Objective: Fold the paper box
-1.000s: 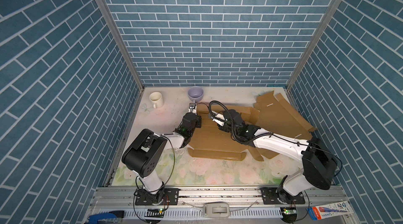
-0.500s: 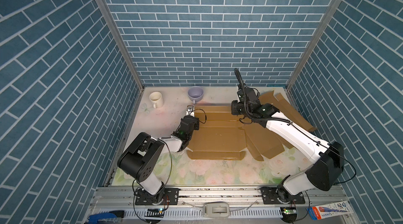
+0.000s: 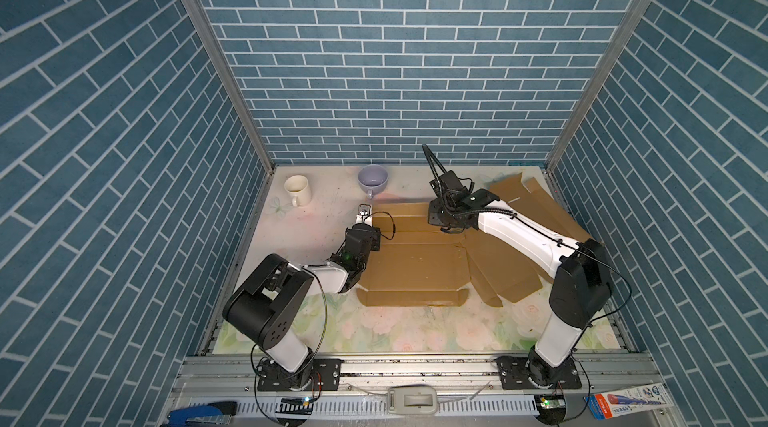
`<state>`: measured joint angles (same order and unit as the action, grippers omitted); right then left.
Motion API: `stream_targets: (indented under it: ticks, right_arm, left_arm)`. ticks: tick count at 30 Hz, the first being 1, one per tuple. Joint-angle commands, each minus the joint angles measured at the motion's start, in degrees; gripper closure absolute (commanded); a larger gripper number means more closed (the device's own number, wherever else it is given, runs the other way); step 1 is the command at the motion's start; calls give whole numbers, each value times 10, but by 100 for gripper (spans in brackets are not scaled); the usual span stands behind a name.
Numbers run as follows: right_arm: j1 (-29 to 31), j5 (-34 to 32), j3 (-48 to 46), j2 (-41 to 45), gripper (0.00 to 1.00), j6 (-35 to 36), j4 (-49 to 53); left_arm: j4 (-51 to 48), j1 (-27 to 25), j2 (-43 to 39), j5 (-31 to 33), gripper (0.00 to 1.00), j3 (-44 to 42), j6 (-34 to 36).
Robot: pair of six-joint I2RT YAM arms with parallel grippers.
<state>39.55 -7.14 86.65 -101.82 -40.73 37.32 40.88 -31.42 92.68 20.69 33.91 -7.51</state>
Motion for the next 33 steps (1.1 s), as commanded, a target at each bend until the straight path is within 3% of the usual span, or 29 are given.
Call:
stream_targets:
  ticks: [1,8,10,14,17,33]
  right_arm:
    - [-14,44,29,6,66,-19,23]
    - [-75,87,45,89,59,38,62]
    - [-101,90,43,103,52,58,81]
    - [-143,115,63,93,38,85,118]
    - [-148,137,91,69,33,92,128]
    - [-147,220,69,3,34,34,69]
  left_arm:
    - [-4,-5,13,6,100,-14,16]
    - [-8,-5,12,6,100,-8,28]
    - [-10,-5,12,4,100,-6,33]
    - [-9,-5,11,5,100,-4,36]
    - [-12,-5,11,2,100,-3,35]
    - [-17,-5,15,1,100,-3,29]
